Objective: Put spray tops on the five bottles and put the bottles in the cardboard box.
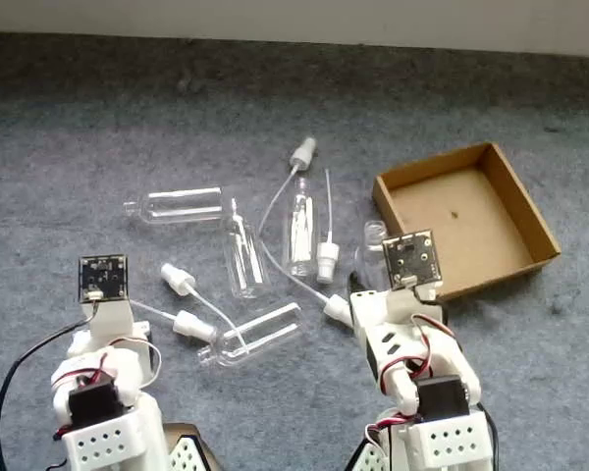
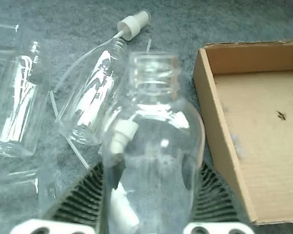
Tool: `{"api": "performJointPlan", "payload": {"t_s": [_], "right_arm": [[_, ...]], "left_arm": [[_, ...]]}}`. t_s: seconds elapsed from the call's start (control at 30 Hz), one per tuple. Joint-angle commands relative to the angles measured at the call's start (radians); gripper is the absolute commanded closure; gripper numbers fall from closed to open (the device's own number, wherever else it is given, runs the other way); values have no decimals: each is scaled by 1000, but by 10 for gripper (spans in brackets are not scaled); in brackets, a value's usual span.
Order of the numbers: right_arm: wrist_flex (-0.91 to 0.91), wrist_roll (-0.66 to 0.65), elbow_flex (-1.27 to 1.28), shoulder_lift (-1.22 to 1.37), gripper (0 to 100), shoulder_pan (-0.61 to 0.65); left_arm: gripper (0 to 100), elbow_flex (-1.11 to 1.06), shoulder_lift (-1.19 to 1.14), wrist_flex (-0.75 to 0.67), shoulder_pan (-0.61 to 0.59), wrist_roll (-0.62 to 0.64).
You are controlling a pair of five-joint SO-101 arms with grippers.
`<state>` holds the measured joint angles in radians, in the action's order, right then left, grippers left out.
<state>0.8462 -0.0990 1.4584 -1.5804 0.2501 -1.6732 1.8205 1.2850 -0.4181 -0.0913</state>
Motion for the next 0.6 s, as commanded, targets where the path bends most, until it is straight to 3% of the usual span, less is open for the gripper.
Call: {"api": "performJointPlan", "payload": {"t_s": [0.0,0.1,0.17,0.37,0.57], "right_arm": [[-28,14,7,-68,916,-12],[-28,14,47,-120,916,-12],[-28,14,67,-153,916,-12],[-24,14,87,-203,916,-12],[-22,14,88,-203,916,-12]], "left_arm": [[995,-13,13,-161,-196,-270],[995,-12,13,-201,-243,-534],[995,-4,13,-195,-214,-667],[995,38,13,-195,-142,-899],[995,173,13,-106,-65,-994]]}}
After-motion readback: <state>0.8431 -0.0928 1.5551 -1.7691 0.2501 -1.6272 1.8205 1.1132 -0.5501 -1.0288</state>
